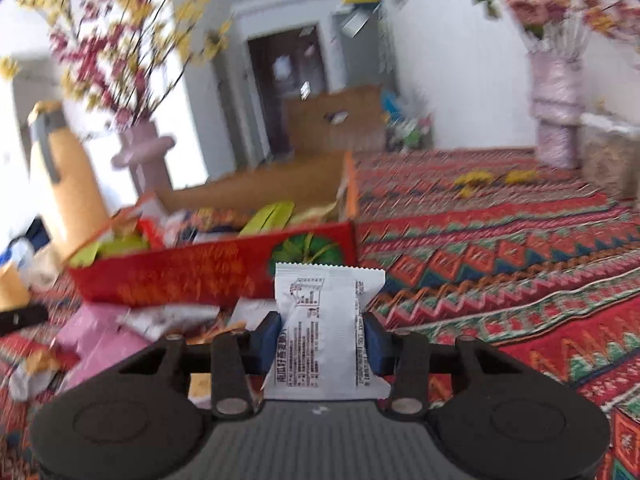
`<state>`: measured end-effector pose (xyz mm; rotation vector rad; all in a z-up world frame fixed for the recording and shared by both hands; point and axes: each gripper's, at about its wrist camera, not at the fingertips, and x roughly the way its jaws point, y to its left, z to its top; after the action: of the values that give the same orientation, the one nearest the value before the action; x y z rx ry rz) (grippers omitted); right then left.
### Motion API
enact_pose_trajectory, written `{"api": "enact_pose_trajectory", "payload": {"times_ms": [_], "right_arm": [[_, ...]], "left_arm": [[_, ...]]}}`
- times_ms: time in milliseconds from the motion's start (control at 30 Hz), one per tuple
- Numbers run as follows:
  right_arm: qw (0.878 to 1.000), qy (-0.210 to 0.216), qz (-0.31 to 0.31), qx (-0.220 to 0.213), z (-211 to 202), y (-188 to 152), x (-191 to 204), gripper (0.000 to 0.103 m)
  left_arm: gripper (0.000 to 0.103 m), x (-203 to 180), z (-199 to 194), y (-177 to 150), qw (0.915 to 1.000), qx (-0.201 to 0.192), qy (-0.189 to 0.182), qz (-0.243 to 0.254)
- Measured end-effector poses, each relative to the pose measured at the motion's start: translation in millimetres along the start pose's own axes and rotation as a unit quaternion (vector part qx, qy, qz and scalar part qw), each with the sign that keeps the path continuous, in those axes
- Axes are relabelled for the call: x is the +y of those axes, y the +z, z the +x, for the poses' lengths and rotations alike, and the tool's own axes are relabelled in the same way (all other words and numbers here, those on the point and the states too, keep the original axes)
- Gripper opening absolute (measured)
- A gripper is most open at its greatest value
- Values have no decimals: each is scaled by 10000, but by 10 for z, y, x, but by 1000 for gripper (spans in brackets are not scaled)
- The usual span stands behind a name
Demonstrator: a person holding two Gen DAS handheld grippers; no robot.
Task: Organize snacks
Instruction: 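Grasp the white sachet with the right gripper while the left grasps the pink packet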
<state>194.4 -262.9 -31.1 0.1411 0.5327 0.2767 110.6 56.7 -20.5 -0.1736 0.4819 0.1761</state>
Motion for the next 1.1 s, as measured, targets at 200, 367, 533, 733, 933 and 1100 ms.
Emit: {"api": "enact_pose_trajectory", "payload": {"times_ms": [200,367,533,733,933,1100], "right_arm": [[9994,-13,324,-120,-23,-21,-141,42],[9991,63,383,-184,-52,-59,-169,42],[9983,117,516,-232,-53,-54,-202,42],[9976,210,586,-293,-80,-62,-221,43],[9968,340,654,-326,-98,-62,-250,43],[9964,407,666,-334,-102,-62,-251,43]], "left_arm": [[103,13,137,26,9990,425,135,-17],[103,-26,259,107,9960,878,138,106],[103,-180,437,202,9913,1234,333,310],[103,-379,666,299,9869,1386,541,622],[103,-369,842,214,9824,1646,662,579],[87,-289,821,144,9836,1679,576,332]]}}
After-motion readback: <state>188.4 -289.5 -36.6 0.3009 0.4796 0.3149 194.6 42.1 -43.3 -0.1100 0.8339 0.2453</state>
